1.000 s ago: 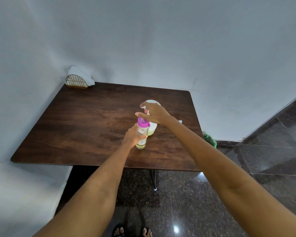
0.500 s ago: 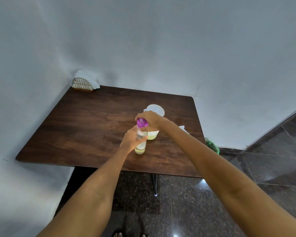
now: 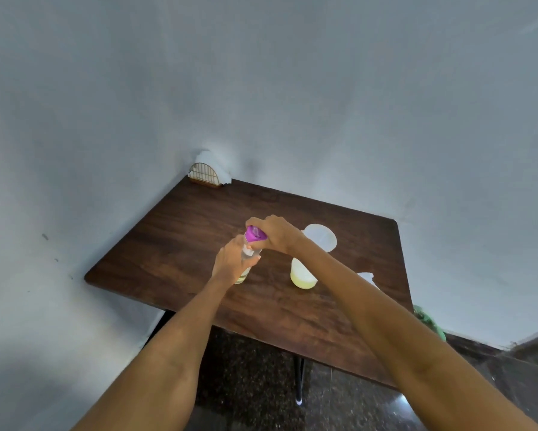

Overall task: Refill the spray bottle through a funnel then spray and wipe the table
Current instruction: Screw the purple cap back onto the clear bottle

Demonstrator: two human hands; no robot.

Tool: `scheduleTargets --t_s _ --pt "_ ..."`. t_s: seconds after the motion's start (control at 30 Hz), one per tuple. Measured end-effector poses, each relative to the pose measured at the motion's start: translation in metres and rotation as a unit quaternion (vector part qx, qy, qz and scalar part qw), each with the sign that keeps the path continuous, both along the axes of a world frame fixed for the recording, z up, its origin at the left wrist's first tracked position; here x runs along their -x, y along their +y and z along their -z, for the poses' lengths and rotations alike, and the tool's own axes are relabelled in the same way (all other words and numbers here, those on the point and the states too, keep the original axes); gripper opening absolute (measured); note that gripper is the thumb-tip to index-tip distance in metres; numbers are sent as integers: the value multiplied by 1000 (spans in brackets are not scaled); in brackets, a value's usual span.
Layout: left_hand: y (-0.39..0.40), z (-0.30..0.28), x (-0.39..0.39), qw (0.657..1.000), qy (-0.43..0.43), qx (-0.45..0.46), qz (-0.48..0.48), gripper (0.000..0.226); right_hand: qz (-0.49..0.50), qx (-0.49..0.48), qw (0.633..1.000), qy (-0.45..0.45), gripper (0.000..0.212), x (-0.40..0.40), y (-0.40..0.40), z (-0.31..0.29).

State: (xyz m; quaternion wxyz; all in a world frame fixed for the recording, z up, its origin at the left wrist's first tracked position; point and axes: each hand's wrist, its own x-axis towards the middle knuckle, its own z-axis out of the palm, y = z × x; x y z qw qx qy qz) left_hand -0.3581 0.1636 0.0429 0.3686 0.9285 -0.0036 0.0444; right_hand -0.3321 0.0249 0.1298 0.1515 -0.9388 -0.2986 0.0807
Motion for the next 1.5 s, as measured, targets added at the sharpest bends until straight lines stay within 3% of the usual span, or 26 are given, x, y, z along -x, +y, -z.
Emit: scheduleTargets --t_s 0.13,0.33,0.47,0.63,0.8,0.93,1.23,1.5 --pt "20 -9 -20 1000 3 -9 -14 55 -1 -33 999 1 54 -19 13 -6" --pt "42 -11 -68 999 23 34 -8 54 -32 26 999 -13 47 -77 48 -19" --pt "51 -4 -123 999 6 -11 -46 51 -2 9 1000 -15 48 -129 59 -3" --pt "60 -1 -216 999 18 -34 -12 49 47 -7 999 18 50 -220 65 3" --pt "67 4 -298 991 102 53 68 37 102 -17 994 42 50 -295 73 13" --pt "69 16 -356 988 108 79 83 22 137 -25 989 45 52 -345 74 26" --pt "46 35 -430 987 77 127 60 44 183 -11 983 24 58 -421 65 41" --pt "43 44 -438 980 73 178 50 39 154 25 987 39 63 -444 64 34"
